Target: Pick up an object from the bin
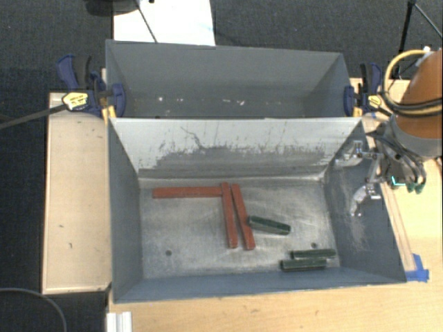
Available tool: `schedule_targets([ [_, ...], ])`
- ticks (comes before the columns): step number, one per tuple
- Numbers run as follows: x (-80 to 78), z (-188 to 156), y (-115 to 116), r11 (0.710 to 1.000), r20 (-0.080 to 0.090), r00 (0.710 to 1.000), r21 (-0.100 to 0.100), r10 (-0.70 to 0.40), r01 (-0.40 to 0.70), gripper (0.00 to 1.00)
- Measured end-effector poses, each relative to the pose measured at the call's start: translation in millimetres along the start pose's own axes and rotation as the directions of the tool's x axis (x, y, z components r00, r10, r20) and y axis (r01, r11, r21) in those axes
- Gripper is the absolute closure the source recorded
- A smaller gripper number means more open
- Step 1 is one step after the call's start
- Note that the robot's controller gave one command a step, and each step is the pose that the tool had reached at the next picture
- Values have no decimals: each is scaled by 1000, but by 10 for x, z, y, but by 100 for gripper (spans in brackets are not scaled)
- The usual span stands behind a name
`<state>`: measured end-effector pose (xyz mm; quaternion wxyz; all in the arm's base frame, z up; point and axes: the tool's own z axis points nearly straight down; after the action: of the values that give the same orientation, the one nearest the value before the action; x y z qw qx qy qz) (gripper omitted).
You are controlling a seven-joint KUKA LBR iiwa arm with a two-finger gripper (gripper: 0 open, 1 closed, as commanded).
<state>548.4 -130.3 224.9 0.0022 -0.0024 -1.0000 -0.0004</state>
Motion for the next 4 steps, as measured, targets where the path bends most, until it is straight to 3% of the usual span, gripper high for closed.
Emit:
schedule_targets([
  [1, -17, -45, 6, 1000, 8, 1000, 2, -4, 4, 0],
  [2, 277, 646, 329, 995, 10, 995, 2, -97, 97, 0],
  [3, 271, 698, 829, 897, 7, 897, 4, -443, 443, 0],
  [4, 615, 853, 970, 974, 6, 974, 2, -227, 227, 0],
])
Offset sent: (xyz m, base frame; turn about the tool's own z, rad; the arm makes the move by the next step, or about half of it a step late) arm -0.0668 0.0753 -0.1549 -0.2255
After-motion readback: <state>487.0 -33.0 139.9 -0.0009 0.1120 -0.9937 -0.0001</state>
